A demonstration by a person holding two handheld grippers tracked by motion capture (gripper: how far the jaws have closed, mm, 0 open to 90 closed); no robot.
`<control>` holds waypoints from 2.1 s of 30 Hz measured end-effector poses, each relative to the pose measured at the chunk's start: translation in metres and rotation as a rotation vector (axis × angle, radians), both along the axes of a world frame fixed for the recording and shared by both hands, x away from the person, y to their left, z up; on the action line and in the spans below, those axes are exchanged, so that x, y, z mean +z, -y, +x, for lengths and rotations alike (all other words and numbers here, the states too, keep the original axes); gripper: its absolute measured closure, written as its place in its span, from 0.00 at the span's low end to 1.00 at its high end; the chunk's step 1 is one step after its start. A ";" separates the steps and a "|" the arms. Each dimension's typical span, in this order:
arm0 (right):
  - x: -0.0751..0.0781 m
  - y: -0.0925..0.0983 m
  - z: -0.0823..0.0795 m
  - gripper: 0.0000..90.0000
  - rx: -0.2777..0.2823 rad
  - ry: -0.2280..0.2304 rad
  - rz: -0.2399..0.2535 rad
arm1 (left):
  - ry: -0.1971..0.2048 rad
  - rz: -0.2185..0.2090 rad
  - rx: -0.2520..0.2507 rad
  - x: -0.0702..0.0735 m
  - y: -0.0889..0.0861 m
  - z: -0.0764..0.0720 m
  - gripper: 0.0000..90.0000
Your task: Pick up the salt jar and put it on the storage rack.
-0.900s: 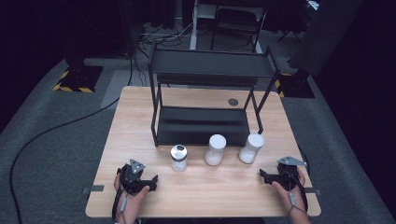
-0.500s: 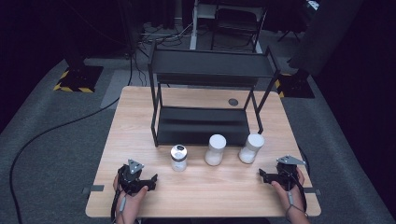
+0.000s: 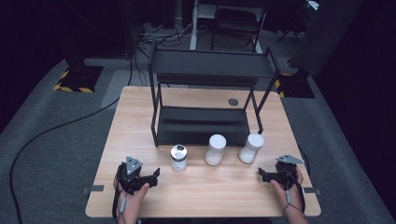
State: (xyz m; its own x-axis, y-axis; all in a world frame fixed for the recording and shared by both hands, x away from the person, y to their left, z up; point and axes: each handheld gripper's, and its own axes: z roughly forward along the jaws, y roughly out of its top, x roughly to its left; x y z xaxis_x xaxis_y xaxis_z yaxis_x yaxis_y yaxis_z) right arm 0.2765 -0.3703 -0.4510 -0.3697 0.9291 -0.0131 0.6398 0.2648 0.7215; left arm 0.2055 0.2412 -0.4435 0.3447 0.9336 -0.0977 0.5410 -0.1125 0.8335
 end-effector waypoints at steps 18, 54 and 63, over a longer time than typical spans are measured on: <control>0.000 -0.001 0.000 0.00 -0.004 0.000 0.000 | 0.158 -0.064 0.001 0.018 0.010 -0.013 0.05; 0.000 -0.001 -0.001 0.00 -0.007 0.000 0.000 | 0.179 -0.043 -0.045 0.034 0.070 0.011 0.06; 0.000 -0.001 -0.001 0.00 -0.007 0.001 0.000 | 0.155 -0.034 -0.057 0.026 0.074 0.017 0.06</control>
